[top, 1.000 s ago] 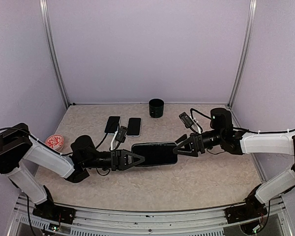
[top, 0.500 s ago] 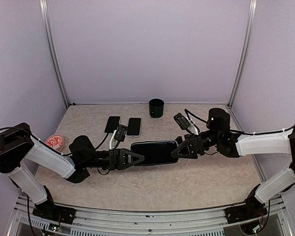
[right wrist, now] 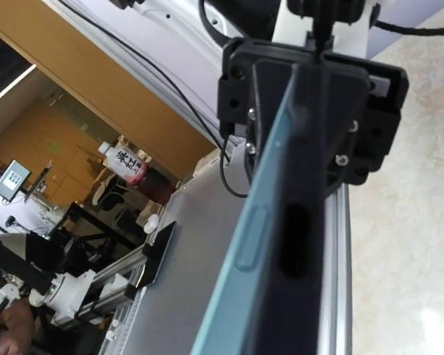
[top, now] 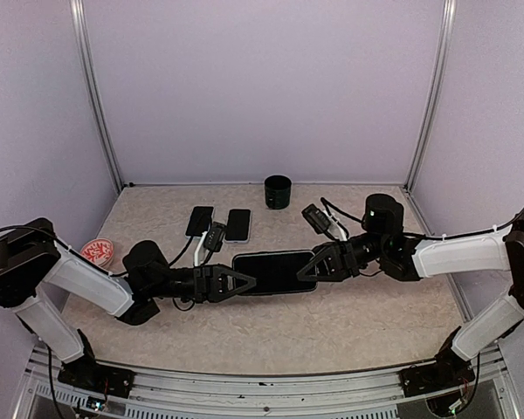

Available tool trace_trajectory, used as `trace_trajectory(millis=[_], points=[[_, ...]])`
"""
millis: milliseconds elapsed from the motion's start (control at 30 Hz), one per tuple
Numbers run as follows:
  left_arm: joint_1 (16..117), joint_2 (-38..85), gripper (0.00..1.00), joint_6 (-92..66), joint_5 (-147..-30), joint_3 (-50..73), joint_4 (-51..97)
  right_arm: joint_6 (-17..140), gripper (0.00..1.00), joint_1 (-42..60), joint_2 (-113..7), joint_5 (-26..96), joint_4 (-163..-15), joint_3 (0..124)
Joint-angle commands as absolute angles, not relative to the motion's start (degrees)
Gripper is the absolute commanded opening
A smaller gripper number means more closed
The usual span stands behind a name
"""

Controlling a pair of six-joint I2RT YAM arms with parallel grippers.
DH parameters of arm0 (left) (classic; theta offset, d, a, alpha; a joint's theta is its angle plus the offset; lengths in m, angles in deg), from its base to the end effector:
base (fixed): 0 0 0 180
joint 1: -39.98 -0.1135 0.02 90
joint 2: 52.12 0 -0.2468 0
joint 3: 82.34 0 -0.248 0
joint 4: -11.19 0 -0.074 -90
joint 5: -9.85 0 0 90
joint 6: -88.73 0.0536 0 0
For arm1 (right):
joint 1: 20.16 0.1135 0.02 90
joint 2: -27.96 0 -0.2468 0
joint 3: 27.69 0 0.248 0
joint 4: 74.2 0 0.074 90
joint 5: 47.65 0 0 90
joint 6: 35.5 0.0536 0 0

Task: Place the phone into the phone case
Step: Press the bottom corners of the phone case.

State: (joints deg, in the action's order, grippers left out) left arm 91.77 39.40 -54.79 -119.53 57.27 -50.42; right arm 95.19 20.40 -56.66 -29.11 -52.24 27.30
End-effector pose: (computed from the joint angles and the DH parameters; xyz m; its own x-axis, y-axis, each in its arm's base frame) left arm 0.1562 -0.2534 0.1881 -0.7317 -0.0752 -0.6774 0.6810 -0.1221 -0.7220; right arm 0.1969 0.2354 0.2245 -0.6771 -0.3067 -0.6690 -0.6319 -0.2235 0.7421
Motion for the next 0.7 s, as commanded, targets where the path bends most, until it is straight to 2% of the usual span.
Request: trace_trajectory(millis=[0, 100, 300, 400, 567, 667], points=[[92.1, 38.5, 0.0, -53.8, -118.9, 56.3, -54.0, 94.7, 0.26, 22.5, -57.6, -30.2, -50.5, 29.8], [92.1, 37.9, 0.01, -52.9, -118.0, 56.5, -52.2, 93.1, 0.19, 22.6, -57.7, -29.7, -53.1, 30.8], [92.0, 36.9, 0.14, -51.1, -116.0, 56.8, -48.5, 87.0, 0.01, 22.6, -57.0, -26.9, -62.9, 32.7], [92.0, 36.9, 0.2, -50.8, -115.5, 56.8, -47.6, 85.3, 0.0, 22.6, -56.6, -26.1, -66.4, 33.4], [92.1, 37.2, 0.35, -50.7, -115.3, 56.2, -46.8, 80.4, 0.0, 22.7, -55.9, -22.7, -74.1, 35.4], [92.1, 37.4, 0.4, -50.6, -115.1, 56.1, -46.3, 77.2, 0.0, 22.7, -55.2, -19.3, -79.4, 36.6]])
